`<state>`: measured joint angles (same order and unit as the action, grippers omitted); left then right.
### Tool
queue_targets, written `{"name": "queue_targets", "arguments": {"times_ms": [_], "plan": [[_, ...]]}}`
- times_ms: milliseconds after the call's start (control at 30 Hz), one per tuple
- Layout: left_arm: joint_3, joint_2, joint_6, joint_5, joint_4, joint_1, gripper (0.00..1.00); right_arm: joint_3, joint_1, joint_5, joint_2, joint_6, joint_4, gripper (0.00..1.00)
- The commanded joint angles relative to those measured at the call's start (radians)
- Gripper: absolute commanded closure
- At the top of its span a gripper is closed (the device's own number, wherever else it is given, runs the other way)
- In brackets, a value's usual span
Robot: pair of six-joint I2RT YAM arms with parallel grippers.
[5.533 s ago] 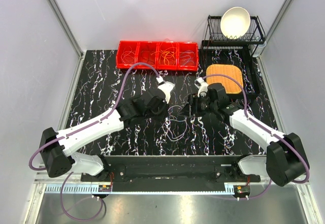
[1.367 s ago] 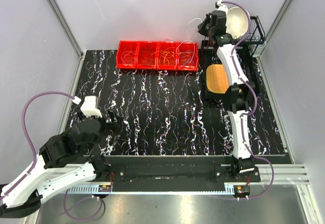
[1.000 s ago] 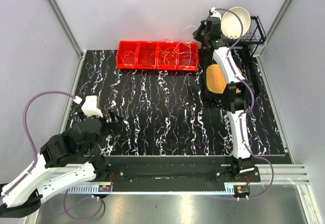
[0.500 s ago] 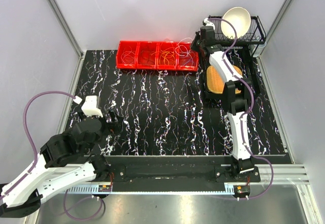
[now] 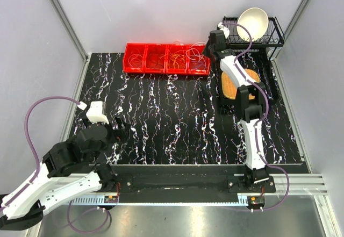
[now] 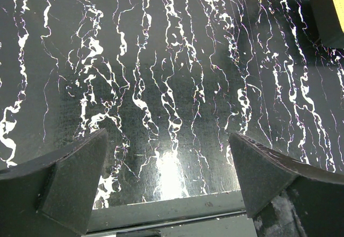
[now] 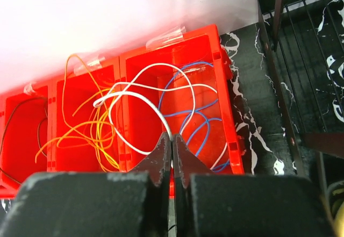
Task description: Untangle the cables
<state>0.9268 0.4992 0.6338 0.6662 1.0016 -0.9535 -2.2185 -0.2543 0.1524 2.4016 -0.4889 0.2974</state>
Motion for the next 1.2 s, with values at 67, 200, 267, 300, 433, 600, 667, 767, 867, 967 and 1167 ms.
{"name": "queue_targets", "arguments": {"times_ms": [67, 200, 267, 300, 433, 600, 667, 767, 867, 967, 1167], "plan": [[0.014, 0.007, 0.007, 0.030, -0.024, 0.001, 0.01, -0.173, 0.023, 0.116, 0.105, -0.093, 0.141, 1.00], [0.014, 0.010, 0.007, 0.032, -0.024, 0.002, 0.01, -0.221, 0.023, 0.073, 0.139, -0.077, 0.169, 0.61], [0.012, 0.010, 0.007, 0.030, -0.024, 0.001, 0.01, -0.218, 0.020, 0.069, 0.134, -0.079, 0.172, 0.46], [0.012, 0.010, 0.007, 0.030, -0.023, 0.002, 0.01, -0.216, 0.020, 0.065, 0.126, -0.079, 0.171, 0.44], [0.012, 0.012, 0.007, 0.030, -0.024, 0.001, 0.01, -0.234, 0.017, 0.014, 0.114, -0.073, 0.174, 0.39], [0.012, 0.015, 0.007, 0.030, -0.024, 0.002, 0.01, -0.244, 0.006, -0.034, 0.079, -0.079, 0.178, 0.36], [0.014, 0.009, 0.007, 0.030, -0.024, 0.002, 0.01, -0.202, 0.001, -0.047, 0.042, -0.086, 0.180, 0.34], [0.014, 0.002, 0.009, 0.032, -0.024, 0.002, 0.01, -0.126, -0.008, -0.050, -0.008, -0.111, 0.181, 0.33], [0.012, -0.002, 0.009, 0.032, -0.024, 0.001, 0.01, -0.066, -0.014, -0.037, -0.035, -0.108, 0.180, 0.31], [0.014, -0.002, 0.009, 0.030, -0.024, 0.002, 0.01, -0.032, -0.014, -0.048, -0.039, -0.105, 0.187, 0.30], [0.012, -0.007, 0.009, 0.029, -0.024, 0.002, 0.01, 0.017, -0.016, -0.088, -0.055, -0.097, 0.189, 0.29]]}}
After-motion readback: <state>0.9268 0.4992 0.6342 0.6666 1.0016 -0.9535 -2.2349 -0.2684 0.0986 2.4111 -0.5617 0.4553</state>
